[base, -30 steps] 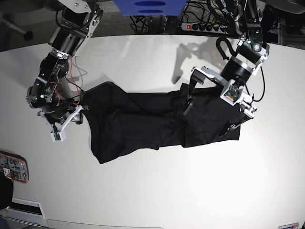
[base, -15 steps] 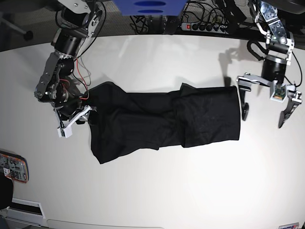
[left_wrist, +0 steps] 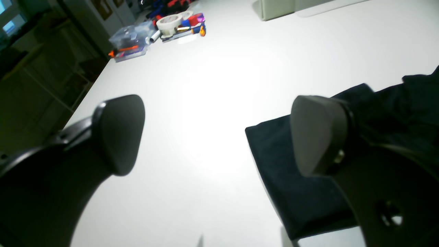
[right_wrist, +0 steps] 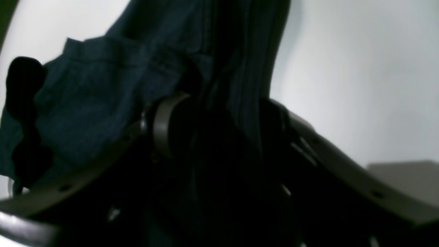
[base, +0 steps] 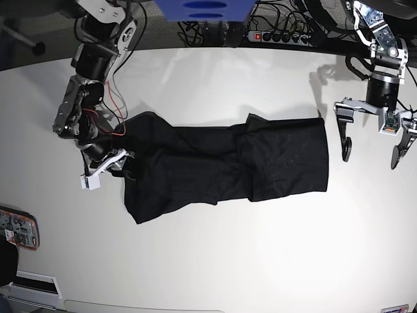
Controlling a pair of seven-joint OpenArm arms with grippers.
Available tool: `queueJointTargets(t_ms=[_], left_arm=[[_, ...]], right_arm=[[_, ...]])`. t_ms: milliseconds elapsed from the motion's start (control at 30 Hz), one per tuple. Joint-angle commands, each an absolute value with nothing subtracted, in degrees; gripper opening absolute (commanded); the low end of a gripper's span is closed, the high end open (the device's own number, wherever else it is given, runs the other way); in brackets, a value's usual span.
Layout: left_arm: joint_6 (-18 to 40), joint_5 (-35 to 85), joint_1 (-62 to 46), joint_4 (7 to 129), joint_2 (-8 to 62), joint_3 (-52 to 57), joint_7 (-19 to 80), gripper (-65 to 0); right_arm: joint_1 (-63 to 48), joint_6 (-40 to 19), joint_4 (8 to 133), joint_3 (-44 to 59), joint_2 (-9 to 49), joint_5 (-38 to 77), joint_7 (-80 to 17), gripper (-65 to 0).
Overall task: Fold the T-shirt properly
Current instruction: 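Hold the strip's end with the right gripper and drag it inward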
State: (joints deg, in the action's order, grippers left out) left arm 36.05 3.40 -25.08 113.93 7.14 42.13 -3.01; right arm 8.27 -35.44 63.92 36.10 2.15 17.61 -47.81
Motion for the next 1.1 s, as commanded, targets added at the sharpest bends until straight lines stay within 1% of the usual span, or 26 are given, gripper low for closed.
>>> queueJointTargets(t_ms=[0, 233, 300, 533, 600, 633, 667, 700, 767, 933, 1067], left_arm=[[35.74, 4.44, -24.92, 114.86, 7.52, 42.42, -4.70, 0.0], [35.74, 4.44, -24.92, 114.86, 7.52, 42.15, -4.70, 0.0], [35.74, 4.44, -24.92, 114.86, 7.52, 42.15, -4.70, 0.0], [35.74, 4.44, -24.92, 114.86, 7.52, 42.33, -4.70, 0.0], [35.74, 4.44, -24.92, 114.86, 7.52, 42.24, -4.70, 0.0], [35.74, 4.44, -24.92, 114.86, 7.52, 42.15, -4.70, 0.0], [35.74, 4.44, -24.92, 114.86, 7.52, 42.07, -4.70, 0.0], [35.74, 4.44, -24.92, 114.86, 7.52, 42.07, -4.70, 0.0], [35.74, 4.44, -24.92, 114.86, 7.52, 41.98, -4.70, 0.0], [35.74, 4.44, -24.84, 114.86, 7.52, 41.98, -4.70, 0.0], [35.74, 4.44, -24.84, 114.86, 7.52, 41.98, -4.70, 0.0]], right_arm=[[7.78, -34.07, 63.08, 35.74, 1.89, 13.41, -53.32, -33.3], [7.78, -33.98, 63.16, 30.29, 0.48, 13.58, -53.41, -33.3], [7.78, -33.98, 63.08, 28.88, -0.84, 13.58, -53.41, -33.3], [7.78, -33.98, 62.73, 26.77, -1.45, 13.58, -53.32, -33.4], [7.78, -33.98, 62.73, 26.77, -1.45, 13.58, -53.23, -34.5], [7.78, -33.98, 62.73, 26.68, -1.45, 13.58, -53.23, -36.9], [7.78, -33.98, 62.73, 26.68, -1.45, 13.58, -53.23, -41.3], [7.78, -33.98, 62.73, 26.68, -1.45, 13.58, -53.23, -47.7], [7.78, -33.71, 62.64, 26.42, -1.45, 13.14, -53.49, -65.0], [7.43, -32.92, 64.22, 26.51, -1.27, 13.58, -54.55, -65.0], [7.43, -32.92, 71.16, 26.42, -1.19, 17.19, -53.41, -65.0]])
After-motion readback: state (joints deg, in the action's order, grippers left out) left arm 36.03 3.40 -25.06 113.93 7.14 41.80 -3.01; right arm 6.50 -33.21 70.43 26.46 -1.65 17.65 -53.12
